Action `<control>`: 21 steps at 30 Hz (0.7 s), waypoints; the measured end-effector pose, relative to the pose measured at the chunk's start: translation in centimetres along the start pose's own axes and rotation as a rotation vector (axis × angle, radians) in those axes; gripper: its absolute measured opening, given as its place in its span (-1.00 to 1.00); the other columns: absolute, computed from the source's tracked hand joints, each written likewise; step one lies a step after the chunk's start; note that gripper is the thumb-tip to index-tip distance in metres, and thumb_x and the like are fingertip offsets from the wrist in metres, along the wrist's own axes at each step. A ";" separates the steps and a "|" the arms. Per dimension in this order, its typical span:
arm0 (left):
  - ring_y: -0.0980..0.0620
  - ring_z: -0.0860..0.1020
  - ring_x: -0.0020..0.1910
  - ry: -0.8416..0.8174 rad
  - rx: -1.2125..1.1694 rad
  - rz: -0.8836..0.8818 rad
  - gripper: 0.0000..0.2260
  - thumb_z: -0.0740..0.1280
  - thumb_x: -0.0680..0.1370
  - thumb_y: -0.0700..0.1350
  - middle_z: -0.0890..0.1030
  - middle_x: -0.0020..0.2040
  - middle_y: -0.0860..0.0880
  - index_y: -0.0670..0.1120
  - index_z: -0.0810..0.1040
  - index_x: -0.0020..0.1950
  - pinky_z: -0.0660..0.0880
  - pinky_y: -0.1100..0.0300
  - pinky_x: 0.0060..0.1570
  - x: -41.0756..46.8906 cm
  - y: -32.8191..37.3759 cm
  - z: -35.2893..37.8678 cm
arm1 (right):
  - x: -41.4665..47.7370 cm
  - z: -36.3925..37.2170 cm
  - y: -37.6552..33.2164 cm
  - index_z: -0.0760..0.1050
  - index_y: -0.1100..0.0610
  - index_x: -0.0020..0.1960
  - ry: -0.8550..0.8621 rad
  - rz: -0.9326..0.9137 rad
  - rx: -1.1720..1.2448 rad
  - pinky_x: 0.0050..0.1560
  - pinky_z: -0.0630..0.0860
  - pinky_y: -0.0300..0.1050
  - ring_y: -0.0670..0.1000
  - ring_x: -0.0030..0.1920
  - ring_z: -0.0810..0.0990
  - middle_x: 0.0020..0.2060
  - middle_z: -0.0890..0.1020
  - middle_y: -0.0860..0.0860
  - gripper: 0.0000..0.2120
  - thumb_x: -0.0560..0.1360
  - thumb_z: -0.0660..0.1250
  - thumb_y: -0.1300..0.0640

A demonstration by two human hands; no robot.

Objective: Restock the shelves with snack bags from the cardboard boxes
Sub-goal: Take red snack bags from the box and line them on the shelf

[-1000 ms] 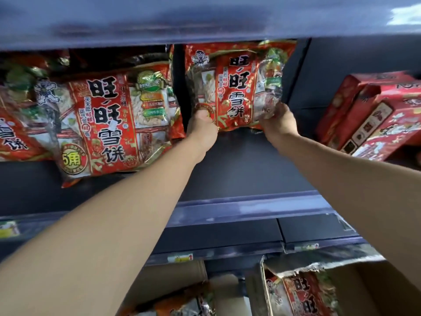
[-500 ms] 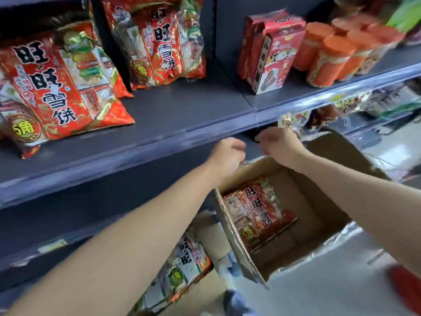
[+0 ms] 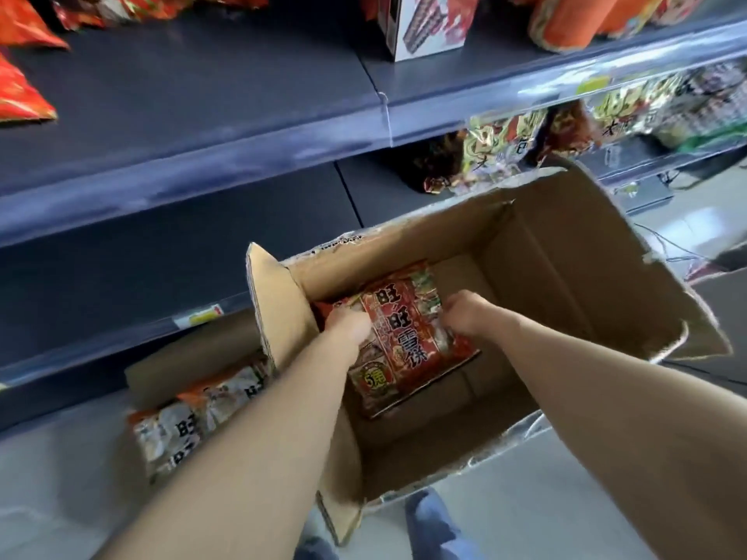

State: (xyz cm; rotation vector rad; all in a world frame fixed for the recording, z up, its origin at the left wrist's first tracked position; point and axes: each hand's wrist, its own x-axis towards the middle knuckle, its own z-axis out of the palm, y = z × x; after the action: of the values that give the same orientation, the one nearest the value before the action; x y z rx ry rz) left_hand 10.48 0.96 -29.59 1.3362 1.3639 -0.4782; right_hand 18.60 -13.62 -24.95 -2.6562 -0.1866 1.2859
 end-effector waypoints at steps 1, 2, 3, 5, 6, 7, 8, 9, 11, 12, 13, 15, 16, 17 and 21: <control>-0.18 0.54 0.18 0.030 -0.020 -0.018 -0.64 0.27 0.54 -0.23 0.56 0.23 -0.17 -0.22 0.46 0.33 0.51 -0.01 0.21 0.4 -0.1 0.6 | 1.0 0.2 0.4 0.50 0.32 0.25 -0.036 0.010 0.022 0.04 0.47 -0.11 0.17 0.20 0.56 0.18 0.59 0.22 -0.66 0.57 0.23 0.14; -0.19 0.52 0.21 0.042 -0.035 -0.037 -0.64 0.24 0.55 -0.24 0.54 0.27 -0.16 -0.21 0.44 0.36 0.49 -0.01 0.23 0.3 0.0 1.0 | 1.9 0.5 0.8 0.48 0.31 0.27 -0.070 0.010 0.047 0.03 0.49 -0.10 0.19 0.21 0.56 0.19 0.58 0.23 -0.65 0.56 0.25 0.14; -0.19 0.51 0.23 0.053 -0.048 -0.043 -0.64 0.20 0.58 -0.23 0.52 0.29 -0.16 -0.19 0.42 0.38 0.48 0.00 0.24 0.7 -0.1 1.6 | 2.7 0.7 1.1 0.47 0.31 0.28 -0.084 0.002 0.072 -0.01 0.49 -0.11 0.21 0.22 0.55 0.20 0.57 0.23 -0.64 0.55 0.27 0.14; -0.21 0.50 0.25 0.098 -0.068 -0.048 -0.63 0.16 0.62 -0.12 0.50 0.31 -0.19 -0.19 0.39 0.41 0.48 0.04 0.22 2.2 -0.6 2.9 | 4.5 1.2 1.6 0.45 0.30 0.29 -0.133 -0.010 0.085 -0.20 0.45 -0.20 0.20 0.17 0.57 0.22 0.56 0.23 -0.63 0.56 0.28 0.12; -0.22 0.52 0.23 0.119 -0.098 -0.041 -0.58 0.20 0.60 -0.04 0.51 0.30 -0.21 -0.20 0.38 0.41 0.49 0.04 0.19 3.4 -1.3 3.4 | 5.4 1.5 2.0 0.46 0.29 0.29 -0.173 -0.013 0.072 -0.27 0.40 -0.22 0.16 0.10 0.58 0.22 0.57 0.21 -0.64 0.58 0.25 0.10; -0.23 0.53 0.20 0.124 -0.116 -0.060 -0.50 0.28 0.54 0.03 0.52 0.29 -0.20 -0.20 0.38 0.40 0.50 0.03 0.18 4.8 -1.9 3.5 | 6.1 1.9 2.1 0.47 0.29 0.28 -0.203 -0.016 0.055 -0.28 0.39 -0.22 0.11 0.05 0.57 0.21 0.57 0.20 -0.65 0.60 0.22 0.08; -0.24 0.54 0.19 0.131 -0.128 -0.091 -0.41 0.36 0.44 0.06 0.52 0.29 -0.19 -0.18 0.37 0.39 0.50 -0.01 0.18 6.9 -2.9 3.8 | 6.8 2.2 2.2 0.48 0.28 0.28 -0.215 -0.004 0.064 -0.19 0.41 -0.22 0.10 0.05 0.57 0.20 0.58 0.19 -0.64 0.61 0.20 0.06; -0.23 0.54 0.20 0.110 -0.127 -0.118 -0.33 0.42 0.35 0.04 0.51 0.31 -0.19 -0.16 0.36 0.40 0.50 -0.05 0.19 9.5 -4.1 4.1 | 7.6 2.6 2.5 0.47 0.27 0.29 -0.237 0.005 0.098 -0.05 0.44 -0.21 0.11 0.11 0.58 0.21 0.58 0.18 -0.64 0.61 0.21 0.06; -0.23 0.57 0.17 0.117 -0.128 -0.143 -0.21 0.50 0.22 0.01 0.55 0.26 -0.19 -0.16 0.37 0.41 0.53 -0.09 0.16 14.0 -6.5 4.6 | 8.9 3.2 3.0 0.46 0.25 0.28 -0.300 0.018 0.229 0.18 0.46 -0.11 0.11 0.17 0.57 0.19 0.59 0.13 -0.66 0.59 0.24 0.07; -0.22 0.62 0.07 0.130 -0.158 -0.179 -0.14 0.53 0.11 0.02 0.60 0.17 -0.18 -0.15 0.41 0.38 0.56 -0.10 0.09 13.5 -6.5 4.5 | 9.1 3.3 3.0 0.45 0.23 0.27 -0.322 0.031 0.282 0.20 0.44 -0.09 0.09 0.15 0.57 0.16 0.59 0.09 -0.67 0.59 0.25 0.07; -0.21 0.66 -0.05 0.141 -0.219 -0.202 -0.15 0.53 0.05 0.03 0.65 0.08 -0.17 -0.14 0.47 0.32 0.59 -0.09 0.00 11.2 -5.6 4.2 | 9.3 3.3 3.1 0.45 0.21 0.25 -0.342 0.049 0.332 0.19 0.43 -0.08 0.07 0.11 0.56 0.12 0.59 0.08 -0.69 0.58 0.26 0.07; -0.15 0.67 -0.22 0.100 -0.275 -0.203 -0.50 0.51 0.25 -0.06 0.68 -0.08 -0.15 -0.18 0.57 0.15 0.61 0.04 -0.21 7.6 -4.0 3.9 | 9.6 3.2 3.4 0.45 0.20 0.21 -0.386 0.082 0.406 0.16 0.48 -0.02 0.13 0.08 0.59 0.11 0.61 0.14 -0.72 0.57 0.27 0.08; -0.12 0.66 -0.27 0.080 -0.270 -0.185 -0.69 0.46 0.38 -0.13 0.68 -0.11 -0.15 -0.19 0.59 0.09 0.58 0.12 -0.34 6.4 -3.4 3.9 | 9.5 2.9 3.3 0.47 0.17 0.13 -0.409 0.088 0.423 0.07 0.50 -0.01 0.15 0.01 0.60 0.04 0.61 0.16 -0.79 0.56 0.27 0.07; -0.11 0.65 -0.28 0.070 -0.261 -0.177 -0.78 0.41 0.44 -0.19 0.68 -0.11 -0.15 -0.19 0.59 0.06 0.56 0.15 -0.40 5.4 -2.9 3.8 | 9.3 2.4 3.3 0.46 0.13 0.02 -0.422 0.091 0.426 -0.08 0.48 -0.04 0.11 -0.09 0.57 -0.06 0.60 0.11 -0.87 0.55 0.27 0.07; -0.16 0.67 -0.21 0.070 -0.245 -0.126 -0.77 0.43 0.42 -0.22 0.67 -0.09 -0.18 -0.20 0.57 0.06 0.62 0.02 -0.17 2.9 -1.4 3.5 | 7.3 -0.2 3.4 0.45 0.15 -0.05 -0.371 0.136 0.458 -0.30 0.45 -0.16 0.02 -0.26 0.53 -0.18 0.58 0.07 -0.93 0.55 0.27 0.14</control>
State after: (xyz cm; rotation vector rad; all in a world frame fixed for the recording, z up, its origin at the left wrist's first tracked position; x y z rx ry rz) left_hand 11.42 -1.20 -33.76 1.0801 1.5185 -0.3385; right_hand 23.42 -15.60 -31.14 -2.0647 0.2196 1.6262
